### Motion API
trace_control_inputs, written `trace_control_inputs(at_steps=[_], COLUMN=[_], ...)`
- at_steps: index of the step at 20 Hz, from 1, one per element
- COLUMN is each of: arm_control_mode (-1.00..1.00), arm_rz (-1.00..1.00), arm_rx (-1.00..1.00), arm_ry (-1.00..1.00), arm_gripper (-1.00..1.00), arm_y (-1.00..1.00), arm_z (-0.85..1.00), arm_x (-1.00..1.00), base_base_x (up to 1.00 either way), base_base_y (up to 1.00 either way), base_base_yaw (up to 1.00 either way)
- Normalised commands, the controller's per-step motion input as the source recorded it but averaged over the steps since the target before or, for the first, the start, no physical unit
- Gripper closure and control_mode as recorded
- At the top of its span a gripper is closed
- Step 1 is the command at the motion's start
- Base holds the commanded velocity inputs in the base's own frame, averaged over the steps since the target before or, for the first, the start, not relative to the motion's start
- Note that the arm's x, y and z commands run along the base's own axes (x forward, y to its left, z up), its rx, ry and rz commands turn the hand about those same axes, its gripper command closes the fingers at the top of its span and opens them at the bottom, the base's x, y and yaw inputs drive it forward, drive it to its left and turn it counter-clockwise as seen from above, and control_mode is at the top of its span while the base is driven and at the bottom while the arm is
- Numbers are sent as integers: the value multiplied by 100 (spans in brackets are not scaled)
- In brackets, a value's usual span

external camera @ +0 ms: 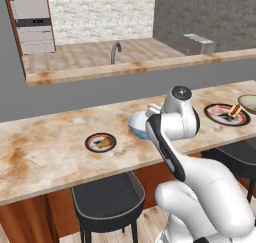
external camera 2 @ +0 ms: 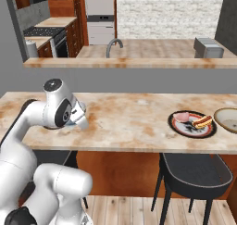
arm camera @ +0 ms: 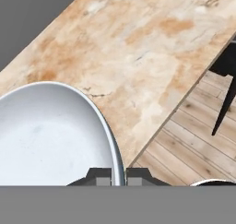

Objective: Take the smaller bowl and place it next to the appetizer plate on the dining counter , and place the larger bowl next to the plate with cooked food.

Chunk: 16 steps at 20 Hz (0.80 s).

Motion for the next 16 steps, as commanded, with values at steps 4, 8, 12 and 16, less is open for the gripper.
trace_control_inputs(at_steps=[4, 8, 12, 16], arm_control_mode=[-100, -100, -100, -100], arm_rz=[0, 0, 0, 0], arm_rx=[0, 0, 0, 0], arm_ry=[0, 0, 0, 0], arm_gripper=[100, 100, 100, 100], arm_y=[29, 11, 6, 1], arm_z=[-22, -24, -29, -38], arm_x=[34, 36, 35, 38], base_base_x=[0, 0, 0, 0], base_base_y=[0, 0, 0, 0], base_base_yaw=[0, 0, 0, 0])
